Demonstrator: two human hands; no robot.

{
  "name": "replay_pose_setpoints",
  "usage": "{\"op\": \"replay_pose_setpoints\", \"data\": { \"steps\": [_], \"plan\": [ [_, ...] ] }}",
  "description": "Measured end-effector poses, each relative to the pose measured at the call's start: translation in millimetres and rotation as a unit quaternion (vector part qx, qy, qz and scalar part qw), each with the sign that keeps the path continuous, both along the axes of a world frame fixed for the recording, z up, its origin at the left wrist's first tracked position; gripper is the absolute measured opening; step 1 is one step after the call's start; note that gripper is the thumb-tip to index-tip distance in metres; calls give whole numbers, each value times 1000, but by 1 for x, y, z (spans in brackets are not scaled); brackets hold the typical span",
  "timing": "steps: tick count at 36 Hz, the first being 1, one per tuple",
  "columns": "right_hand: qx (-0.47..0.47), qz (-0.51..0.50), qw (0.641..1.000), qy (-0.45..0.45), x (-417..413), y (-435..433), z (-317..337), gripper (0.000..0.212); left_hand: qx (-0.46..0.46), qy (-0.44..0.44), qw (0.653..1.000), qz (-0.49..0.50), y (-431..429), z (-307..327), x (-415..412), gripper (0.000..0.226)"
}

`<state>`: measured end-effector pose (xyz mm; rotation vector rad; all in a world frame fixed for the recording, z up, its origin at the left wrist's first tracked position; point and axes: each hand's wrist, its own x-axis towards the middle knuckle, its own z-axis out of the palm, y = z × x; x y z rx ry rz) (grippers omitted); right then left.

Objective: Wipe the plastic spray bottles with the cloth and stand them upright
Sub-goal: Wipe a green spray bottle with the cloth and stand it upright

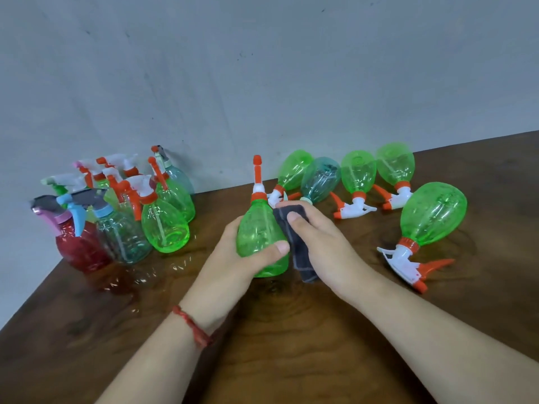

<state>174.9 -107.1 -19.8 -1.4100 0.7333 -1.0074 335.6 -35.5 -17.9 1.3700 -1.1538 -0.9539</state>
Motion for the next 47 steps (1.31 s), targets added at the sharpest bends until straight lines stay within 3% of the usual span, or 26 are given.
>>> {"op": "replay_pose_setpoints", "data": {
  "steps": [4, 10, 14, 18, 24, 29, 34, 39, 47],
  "plan": [
    [-5, -29, 999, -16, -1, -11, -3, 25, -24, -68, 993, -90, 4, -11, 17, 94],
    [-18, -9, 999, -25, 0, -14, -10, 30, -111, -121, 986, -33, 5, -18, 24, 111],
    [-69, -9, 997, -15, 1, -13, -9, 32, -146, -117, 981, -43, 11, -13, 23, 116],
    [-155, -35, 987, -30, -4, -11, -2, 38, -168, -222, 960, -29, 10, -9, 21, 122],
    [-354, -115, 928, 19, -6, 1, -1, 41, -218, -310, 924, -49, 10, -10, 21, 115],
    [-367, -108, 924, 10, -7, -2, 1, 35, -220, -369, 901, -68, 6, -15, 24, 117],
    [-385, -76, 916, 80, -5, -1, -6, 43, -237, -377, 895, -21, 1, -19, 26, 111],
    [-438, -42, 889, 126, -2, 9, -9, 46, -196, -276, 940, 46, 3, -17, 35, 117],
    [-499, -9, 851, 164, -1, 15, -7, 45, -167, -202, 959, 110, 2, -14, 39, 115]
  ]
}}
